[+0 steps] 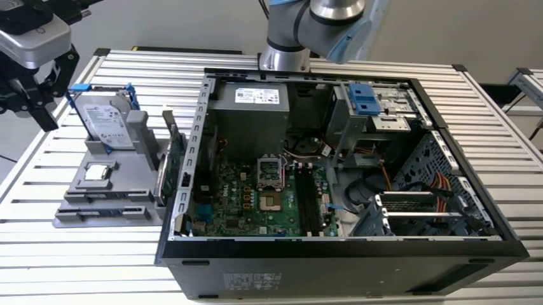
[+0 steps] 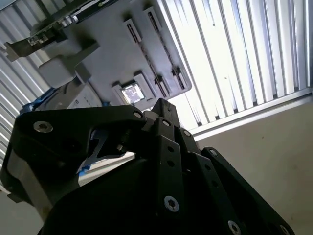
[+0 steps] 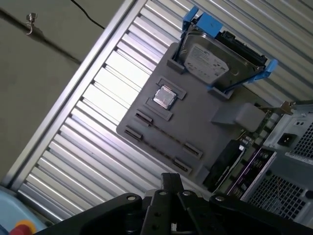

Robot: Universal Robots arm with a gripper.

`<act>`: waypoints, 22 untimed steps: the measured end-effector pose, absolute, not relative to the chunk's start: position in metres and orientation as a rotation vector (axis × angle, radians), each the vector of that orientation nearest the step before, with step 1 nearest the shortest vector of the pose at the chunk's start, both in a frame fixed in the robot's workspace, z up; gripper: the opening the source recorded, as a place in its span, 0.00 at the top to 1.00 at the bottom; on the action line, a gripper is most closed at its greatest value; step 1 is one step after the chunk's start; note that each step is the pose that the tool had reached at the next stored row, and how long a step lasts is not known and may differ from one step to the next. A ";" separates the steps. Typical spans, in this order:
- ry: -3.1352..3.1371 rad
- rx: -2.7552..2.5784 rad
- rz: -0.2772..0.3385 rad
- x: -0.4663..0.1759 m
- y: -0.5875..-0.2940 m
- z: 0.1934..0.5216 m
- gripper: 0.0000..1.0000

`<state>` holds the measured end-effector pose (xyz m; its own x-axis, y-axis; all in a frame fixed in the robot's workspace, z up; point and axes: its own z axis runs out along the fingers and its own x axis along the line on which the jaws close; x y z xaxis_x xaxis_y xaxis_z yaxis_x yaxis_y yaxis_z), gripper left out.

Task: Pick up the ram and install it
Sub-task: 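Pick up the ram and move it above insertion slot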

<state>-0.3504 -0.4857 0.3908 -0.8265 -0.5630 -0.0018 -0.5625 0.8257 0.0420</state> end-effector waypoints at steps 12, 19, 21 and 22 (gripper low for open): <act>-2.951 1.038 -0.062 -0.350 -0.486 0.391 1.00; -2.924 1.108 -0.059 -0.351 -0.486 0.391 1.00; -2.917 1.127 -0.059 -0.351 -0.486 0.391 1.00; -2.913 1.136 -0.058 -0.351 -0.486 0.391 1.00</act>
<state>-0.3506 -0.4857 0.3908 -0.7358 -0.6772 0.0000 -0.6766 0.7352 0.0398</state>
